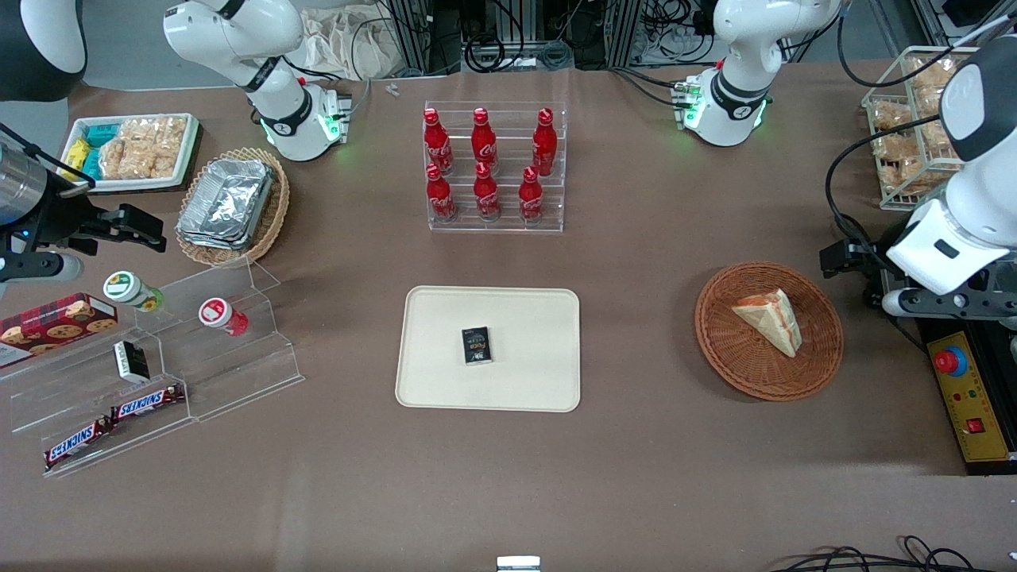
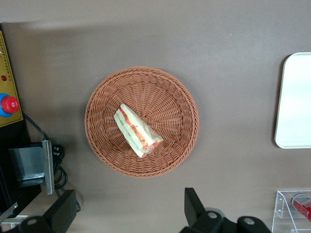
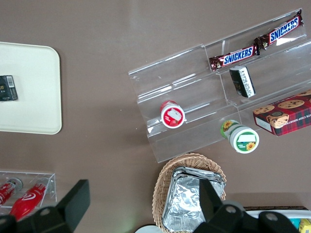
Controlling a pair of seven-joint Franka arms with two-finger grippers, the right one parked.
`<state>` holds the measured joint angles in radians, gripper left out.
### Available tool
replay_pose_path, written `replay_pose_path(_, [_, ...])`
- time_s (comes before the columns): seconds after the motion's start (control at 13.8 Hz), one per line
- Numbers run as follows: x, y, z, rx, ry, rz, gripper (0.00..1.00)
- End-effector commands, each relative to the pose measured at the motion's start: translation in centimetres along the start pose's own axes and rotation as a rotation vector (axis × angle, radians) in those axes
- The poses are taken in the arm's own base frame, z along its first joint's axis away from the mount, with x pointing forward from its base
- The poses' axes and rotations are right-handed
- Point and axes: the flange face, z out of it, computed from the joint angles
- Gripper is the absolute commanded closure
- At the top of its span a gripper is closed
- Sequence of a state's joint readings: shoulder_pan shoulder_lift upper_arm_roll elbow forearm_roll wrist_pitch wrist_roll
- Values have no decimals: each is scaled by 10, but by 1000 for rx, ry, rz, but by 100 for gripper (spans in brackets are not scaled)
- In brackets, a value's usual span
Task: Place sandwich from basket to tray
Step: 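Move the left gripper down over the wrapped sandwich in the wicker basket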
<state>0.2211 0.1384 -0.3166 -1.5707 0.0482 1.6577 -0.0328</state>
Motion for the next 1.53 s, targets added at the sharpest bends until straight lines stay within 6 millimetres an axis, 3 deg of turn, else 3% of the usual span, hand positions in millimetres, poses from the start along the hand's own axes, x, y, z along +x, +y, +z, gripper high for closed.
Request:
replay_pose_path(0.0, [5,1,-2,-20,-21,-22,0])
replay_pose_path(0.36, [7,2,8,-8,-40,-69,0])
replay_pose_path(0.58, [18,-1,26,-28,-32,-399,0])
replay_pose_path(0.95, [15,-3,105,-2,-29,-667,0])
replay_pose_path(1.16, [3,-5,162,63,-2,-731,0])
replay_pose_path(1.45, [-13,-11,224,104,23,-759,0])
